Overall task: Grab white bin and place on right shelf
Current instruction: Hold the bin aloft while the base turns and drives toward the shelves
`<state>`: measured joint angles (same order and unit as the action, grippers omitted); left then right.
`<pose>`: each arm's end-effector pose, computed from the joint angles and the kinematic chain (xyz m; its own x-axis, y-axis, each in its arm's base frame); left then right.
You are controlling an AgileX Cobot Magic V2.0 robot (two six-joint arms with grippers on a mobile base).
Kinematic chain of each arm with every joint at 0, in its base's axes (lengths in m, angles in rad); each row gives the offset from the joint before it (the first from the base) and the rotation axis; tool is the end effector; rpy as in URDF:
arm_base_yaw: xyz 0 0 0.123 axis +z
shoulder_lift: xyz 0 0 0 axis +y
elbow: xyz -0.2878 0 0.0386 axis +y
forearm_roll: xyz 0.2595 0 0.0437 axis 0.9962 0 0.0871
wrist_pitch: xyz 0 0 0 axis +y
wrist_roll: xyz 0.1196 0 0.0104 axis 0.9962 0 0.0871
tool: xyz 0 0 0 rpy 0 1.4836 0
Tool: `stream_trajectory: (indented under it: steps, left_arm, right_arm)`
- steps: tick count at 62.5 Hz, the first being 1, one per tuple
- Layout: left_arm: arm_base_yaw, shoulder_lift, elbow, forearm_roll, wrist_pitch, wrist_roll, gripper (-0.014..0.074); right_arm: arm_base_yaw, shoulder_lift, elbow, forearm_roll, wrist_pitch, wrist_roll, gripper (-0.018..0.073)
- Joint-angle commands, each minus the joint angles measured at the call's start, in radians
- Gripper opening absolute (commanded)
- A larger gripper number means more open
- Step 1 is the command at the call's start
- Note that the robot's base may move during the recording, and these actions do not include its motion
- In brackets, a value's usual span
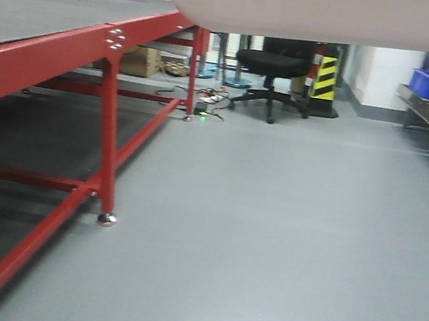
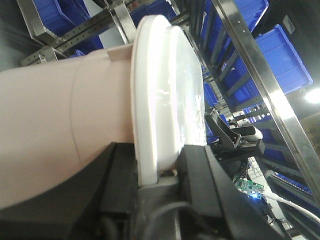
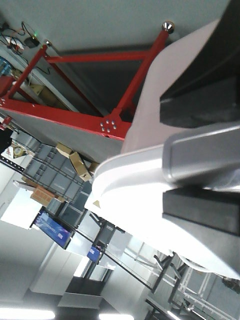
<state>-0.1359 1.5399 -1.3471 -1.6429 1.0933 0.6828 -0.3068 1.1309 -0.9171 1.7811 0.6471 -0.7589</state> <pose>0.3308 -0.1526 0.4069 -0.7963 -0.2959 -0.5277 0.5008 0.1670 -0.8493 0.2808 -0.0147 0.3904 -0.2658 0.8288 -0.4925 -0.1767 0.4603 0.8700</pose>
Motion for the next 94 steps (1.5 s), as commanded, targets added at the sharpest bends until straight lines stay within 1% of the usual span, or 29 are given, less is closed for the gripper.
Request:
stream_trajectory:
  steps: [1, 94]
  left_arm:
    - [-0.036, -0.048, -0.038, -0.075, 0.234, 0.027, -0.0127]
    - [-0.036, -0.048, -0.038, -0.075, 0.234, 0.027, -0.0127]
  right_arm:
    - [0.021, -0.035, -0.041, 0.103, 0.149, 0.004, 0.0057]
    - [0.021, -0.035, -0.041, 0.103, 0.150, 0.004, 0.0057]
